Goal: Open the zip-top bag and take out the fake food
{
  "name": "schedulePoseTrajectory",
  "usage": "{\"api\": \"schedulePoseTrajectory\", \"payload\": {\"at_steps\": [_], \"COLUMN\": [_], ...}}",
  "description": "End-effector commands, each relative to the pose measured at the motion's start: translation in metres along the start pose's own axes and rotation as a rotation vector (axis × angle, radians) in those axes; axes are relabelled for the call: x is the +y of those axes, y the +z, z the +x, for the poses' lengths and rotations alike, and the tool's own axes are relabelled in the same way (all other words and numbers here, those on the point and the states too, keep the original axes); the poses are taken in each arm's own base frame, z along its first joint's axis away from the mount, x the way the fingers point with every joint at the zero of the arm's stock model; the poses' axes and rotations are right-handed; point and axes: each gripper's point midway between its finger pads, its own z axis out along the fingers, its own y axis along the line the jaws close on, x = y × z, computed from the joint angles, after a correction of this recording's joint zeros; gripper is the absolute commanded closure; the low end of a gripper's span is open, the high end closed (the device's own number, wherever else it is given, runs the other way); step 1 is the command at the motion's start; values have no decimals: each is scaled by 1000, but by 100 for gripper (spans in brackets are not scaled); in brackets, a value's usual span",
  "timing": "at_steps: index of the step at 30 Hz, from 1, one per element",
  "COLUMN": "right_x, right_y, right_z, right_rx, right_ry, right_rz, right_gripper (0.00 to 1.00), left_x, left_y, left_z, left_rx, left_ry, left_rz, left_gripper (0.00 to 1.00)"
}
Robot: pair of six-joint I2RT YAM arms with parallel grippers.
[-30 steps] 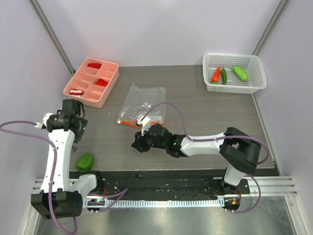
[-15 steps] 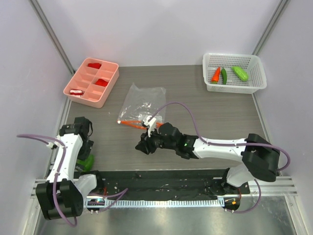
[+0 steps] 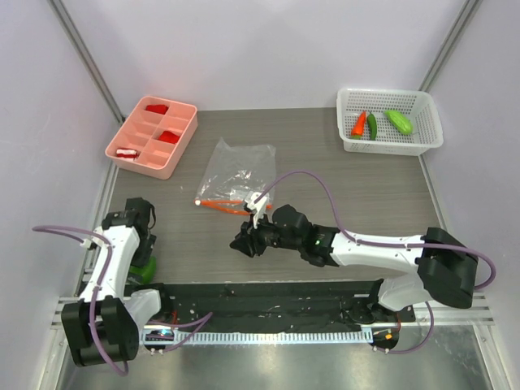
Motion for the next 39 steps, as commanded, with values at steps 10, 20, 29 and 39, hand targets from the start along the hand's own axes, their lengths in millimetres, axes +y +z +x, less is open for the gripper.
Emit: {"api": "schedulePoseTrajectory", "payload": {"at_steps": [10, 20, 29, 39], "right_x": [3, -9, -17, -15], "right_y": [-17, -21, -10, 6], "right_z": [-17, -7, -2, -17], "right_rx": [-66, -63, -68, -91], "right_ry": [-24, -30, -79, -90], "right_rz": [-5, 49, 39, 22], "right_gripper": [61, 55, 35, 31], "left_x": [-21, -32, -81, -60], "left_y": [18, -9, -87, -76], "left_z": [-10, -21, -3, -20], "left_rx": [-81, -88, 84, -4], "left_ry": [-46, -36, 39, 26], "left_rz": [65, 209, 689, 554], "left_gripper": [9, 38, 55, 4]}}
